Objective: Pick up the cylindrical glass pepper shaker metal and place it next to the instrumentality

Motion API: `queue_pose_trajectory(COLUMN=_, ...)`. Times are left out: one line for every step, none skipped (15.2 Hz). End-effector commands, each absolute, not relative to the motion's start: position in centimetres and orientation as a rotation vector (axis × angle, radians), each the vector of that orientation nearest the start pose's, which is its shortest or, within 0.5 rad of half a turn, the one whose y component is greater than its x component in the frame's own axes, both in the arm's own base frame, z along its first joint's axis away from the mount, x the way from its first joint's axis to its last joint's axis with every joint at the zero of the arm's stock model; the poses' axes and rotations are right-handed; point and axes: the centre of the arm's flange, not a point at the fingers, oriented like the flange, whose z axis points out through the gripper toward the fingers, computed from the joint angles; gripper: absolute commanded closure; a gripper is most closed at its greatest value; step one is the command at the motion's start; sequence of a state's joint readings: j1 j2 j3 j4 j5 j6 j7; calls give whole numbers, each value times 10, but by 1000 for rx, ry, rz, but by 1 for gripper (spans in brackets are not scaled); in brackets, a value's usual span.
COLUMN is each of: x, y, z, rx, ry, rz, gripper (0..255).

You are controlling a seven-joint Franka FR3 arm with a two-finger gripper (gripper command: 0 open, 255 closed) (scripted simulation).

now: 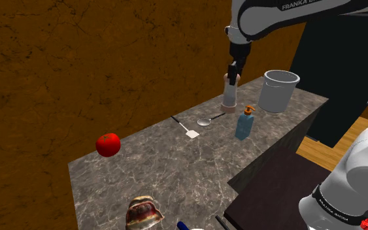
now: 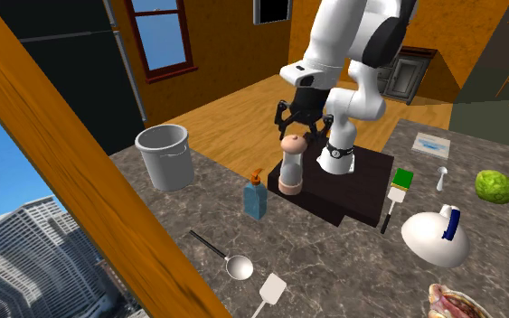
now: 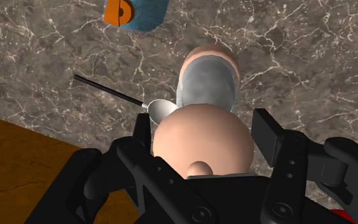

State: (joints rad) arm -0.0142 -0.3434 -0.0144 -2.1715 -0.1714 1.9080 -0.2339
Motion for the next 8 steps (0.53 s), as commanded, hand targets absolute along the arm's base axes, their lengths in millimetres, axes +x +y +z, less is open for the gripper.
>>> queue_pose_trajectory(x=440, y=-6, z=541, rx=-3282, ry=-421, rz=-97, gripper=255)
queue_pose_trajectory(x=432, y=5, z=541, rx=-3282, ry=-421, rz=-97, gripper=255)
queue_pose_trajectory(x=425, y=16, z=541, rx=-3282, ry=-421, rz=-97, gripper=255)
queue_pose_trajectory(x=417, y=27, z=542, rx=-3282, ry=-421, rz=-97, gripper=255)
queue_pose_trajectory(x=409, y=37, z=542, rx=-3282, ry=-421, rz=-97, gripper=255)
queue_pose_trajectory(x=401, y=48, z=542, rx=-3282, ry=-421, rz=-97, gripper=255)
queue_pose_trajectory(x=394, y=59, z=542, rx=-3282, ry=-421, rz=-97, gripper=255)
queue_pose_trajectory(x=386, y=69, z=542, rx=-3282, ry=-421, rz=-97, gripper=255)
